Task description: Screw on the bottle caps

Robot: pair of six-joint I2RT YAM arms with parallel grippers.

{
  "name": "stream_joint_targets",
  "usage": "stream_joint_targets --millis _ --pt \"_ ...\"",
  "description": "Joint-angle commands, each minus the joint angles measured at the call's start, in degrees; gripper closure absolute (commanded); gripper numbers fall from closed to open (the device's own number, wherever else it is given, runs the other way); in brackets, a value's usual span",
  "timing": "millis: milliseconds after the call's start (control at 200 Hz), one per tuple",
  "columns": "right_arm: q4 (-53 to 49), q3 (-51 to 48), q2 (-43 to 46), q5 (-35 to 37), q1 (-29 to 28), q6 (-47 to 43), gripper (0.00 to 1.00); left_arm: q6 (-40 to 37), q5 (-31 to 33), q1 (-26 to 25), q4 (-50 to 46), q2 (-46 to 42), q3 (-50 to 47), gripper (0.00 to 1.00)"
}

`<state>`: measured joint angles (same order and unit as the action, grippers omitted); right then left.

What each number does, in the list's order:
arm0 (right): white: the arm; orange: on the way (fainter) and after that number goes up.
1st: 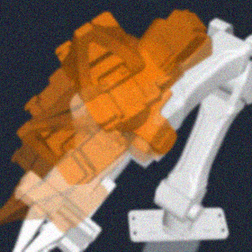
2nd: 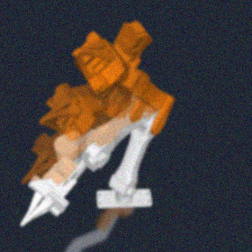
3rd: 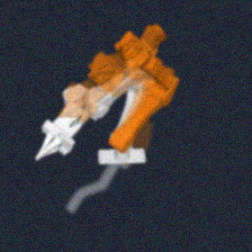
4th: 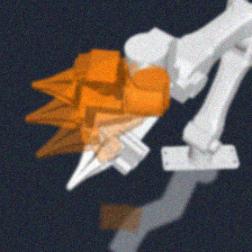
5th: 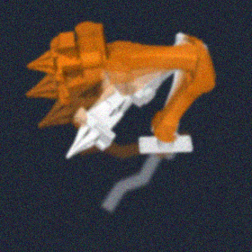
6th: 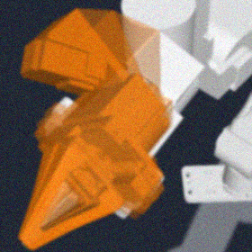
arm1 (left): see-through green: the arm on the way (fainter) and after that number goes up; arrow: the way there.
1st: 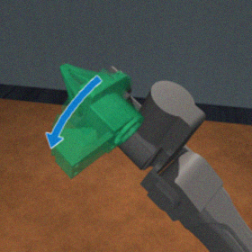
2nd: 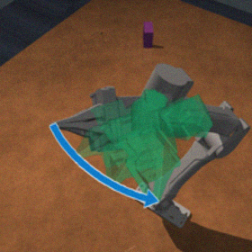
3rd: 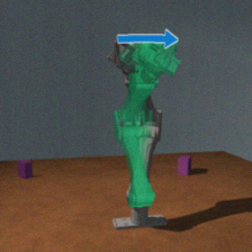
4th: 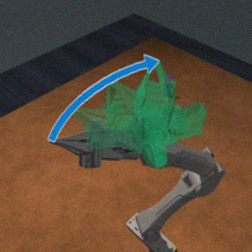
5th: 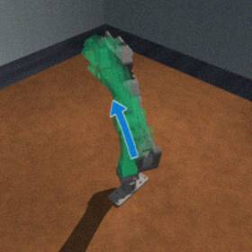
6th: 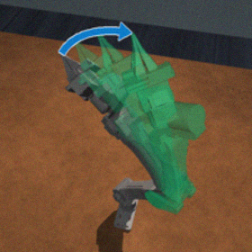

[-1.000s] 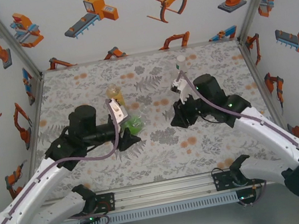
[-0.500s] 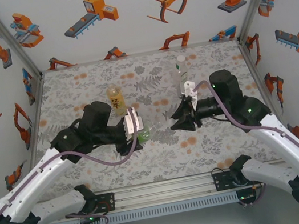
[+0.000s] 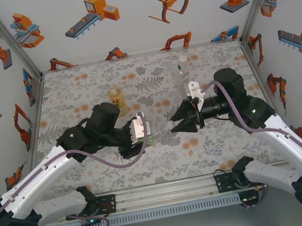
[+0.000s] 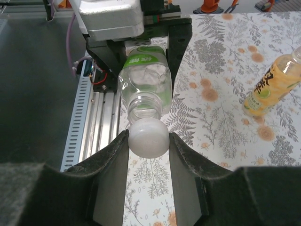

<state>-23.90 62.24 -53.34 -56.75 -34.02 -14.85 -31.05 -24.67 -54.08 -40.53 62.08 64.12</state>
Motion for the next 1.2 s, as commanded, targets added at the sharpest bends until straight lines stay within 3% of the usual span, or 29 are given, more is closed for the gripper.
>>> stream_joint_targets --millis 0,641,1192 --pt "3.9 1.2 -0.2 -1.8 -1.0 1.0 0.98 -1.3 -1.2 -0.4 -0.2 0.4 2.1 0.96" --pt "3.9 -0.4 -1.4 2.7 -3.4 1.3 0.98 -1.3 -2.2 -0.9 0.7 0.5 2.1 0.96" --pt "0.8 0.7 -1.8 1.1 -4.7 -0.3 1.00 -0.1 -0.2 -1.0 1.7 -0.6 1.3 0.96"
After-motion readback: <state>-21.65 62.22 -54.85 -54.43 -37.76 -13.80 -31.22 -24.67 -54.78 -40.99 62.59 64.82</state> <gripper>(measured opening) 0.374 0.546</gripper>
